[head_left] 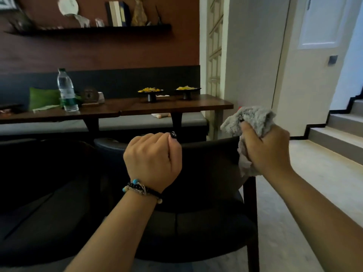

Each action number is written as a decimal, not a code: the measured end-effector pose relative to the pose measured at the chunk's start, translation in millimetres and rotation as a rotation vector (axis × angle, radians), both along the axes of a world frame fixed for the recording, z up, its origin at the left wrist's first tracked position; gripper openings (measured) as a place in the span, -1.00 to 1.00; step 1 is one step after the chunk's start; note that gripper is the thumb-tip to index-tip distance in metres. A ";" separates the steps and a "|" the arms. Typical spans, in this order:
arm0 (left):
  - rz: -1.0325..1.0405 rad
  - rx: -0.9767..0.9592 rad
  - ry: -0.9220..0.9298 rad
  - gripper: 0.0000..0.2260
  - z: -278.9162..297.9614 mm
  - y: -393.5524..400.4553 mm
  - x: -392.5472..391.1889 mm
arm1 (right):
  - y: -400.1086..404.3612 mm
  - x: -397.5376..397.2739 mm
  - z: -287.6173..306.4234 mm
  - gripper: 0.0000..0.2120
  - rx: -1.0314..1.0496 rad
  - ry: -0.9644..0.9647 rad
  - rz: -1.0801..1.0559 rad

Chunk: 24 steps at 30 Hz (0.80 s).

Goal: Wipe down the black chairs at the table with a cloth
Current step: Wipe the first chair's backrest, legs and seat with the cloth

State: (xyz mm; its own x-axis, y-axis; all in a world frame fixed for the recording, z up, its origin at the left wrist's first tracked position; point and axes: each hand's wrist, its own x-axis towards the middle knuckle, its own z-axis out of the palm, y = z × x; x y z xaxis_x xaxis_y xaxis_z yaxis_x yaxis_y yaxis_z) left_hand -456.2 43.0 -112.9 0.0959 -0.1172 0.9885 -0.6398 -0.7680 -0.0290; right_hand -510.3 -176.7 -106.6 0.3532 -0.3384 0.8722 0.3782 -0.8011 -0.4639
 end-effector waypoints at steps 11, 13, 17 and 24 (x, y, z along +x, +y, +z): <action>0.020 -0.033 0.015 -0.57 -0.6 -1.4 -1.3 | 53.8 -12.7 10.3 -0.57 -0.406 0.066 0.194; 0.008 -0.042 0.028 -0.58 -2.0 -1.4 -2.8 | 27.4 -12.9 9.0 -0.60 -0.352 0.126 0.267; -0.004 -0.052 0.021 -0.58 -0.6 -2.4 -3.1 | 14.0 -10.3 9.7 -0.78 -0.203 0.053 0.151; -0.063 0.013 0.140 -0.69 -0.1 1.5 -9.1 | 46.8 -11.5 23.7 -0.81 -0.213 0.065 0.318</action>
State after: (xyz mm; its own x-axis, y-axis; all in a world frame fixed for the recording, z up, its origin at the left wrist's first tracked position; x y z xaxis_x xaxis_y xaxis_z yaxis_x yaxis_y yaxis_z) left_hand -465.3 44.6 -113.0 0.2244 -0.1399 0.9644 -0.6855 -0.7260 0.0542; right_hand -521.8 -130.0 -82.9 0.4686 -0.0164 0.8833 0.5987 -0.7293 -0.3311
